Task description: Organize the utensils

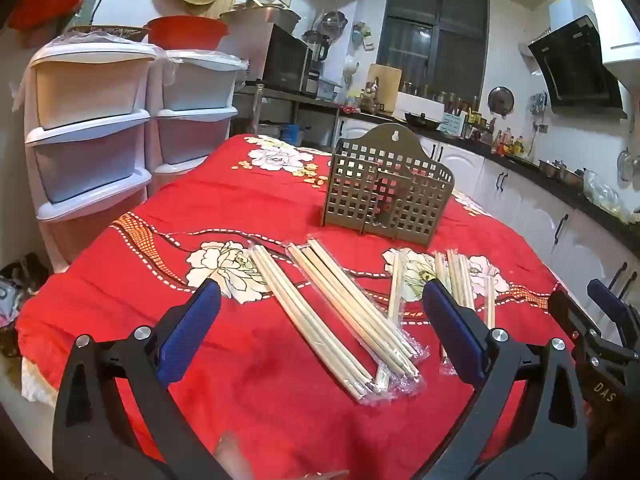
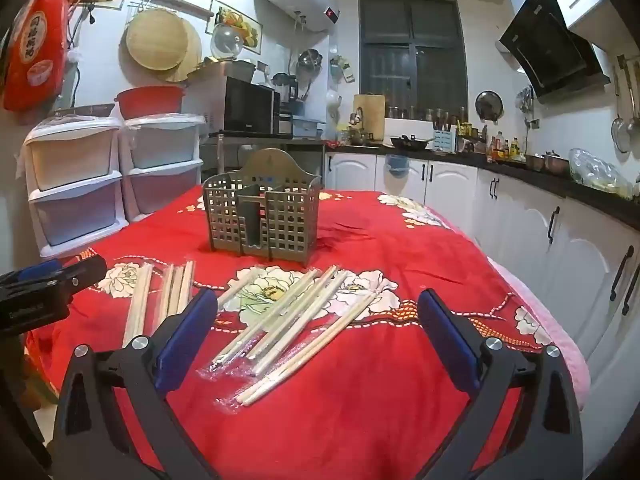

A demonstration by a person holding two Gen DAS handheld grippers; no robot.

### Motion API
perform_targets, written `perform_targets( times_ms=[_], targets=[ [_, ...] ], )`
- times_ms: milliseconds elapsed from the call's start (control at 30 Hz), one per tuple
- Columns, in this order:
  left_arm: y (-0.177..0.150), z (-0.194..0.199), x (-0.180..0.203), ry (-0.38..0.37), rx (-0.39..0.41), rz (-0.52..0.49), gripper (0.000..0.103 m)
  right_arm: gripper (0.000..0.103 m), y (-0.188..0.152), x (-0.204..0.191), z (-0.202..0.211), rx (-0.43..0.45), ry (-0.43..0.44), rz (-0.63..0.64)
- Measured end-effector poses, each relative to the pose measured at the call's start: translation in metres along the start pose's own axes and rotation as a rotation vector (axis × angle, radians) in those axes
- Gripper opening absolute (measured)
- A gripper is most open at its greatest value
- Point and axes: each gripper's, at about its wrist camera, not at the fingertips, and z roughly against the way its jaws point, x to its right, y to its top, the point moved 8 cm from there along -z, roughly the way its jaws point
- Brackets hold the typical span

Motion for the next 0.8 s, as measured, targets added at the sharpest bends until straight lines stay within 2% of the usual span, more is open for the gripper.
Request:
perform_targets(
  times_ms=[800],
  targets=[
    [-0.001,0.001,0.008,-0.003,0.003,-0.007,0.093,0.097,0.000,-0.001,0.000,-0.012,0.008,-0.007]
  ],
)
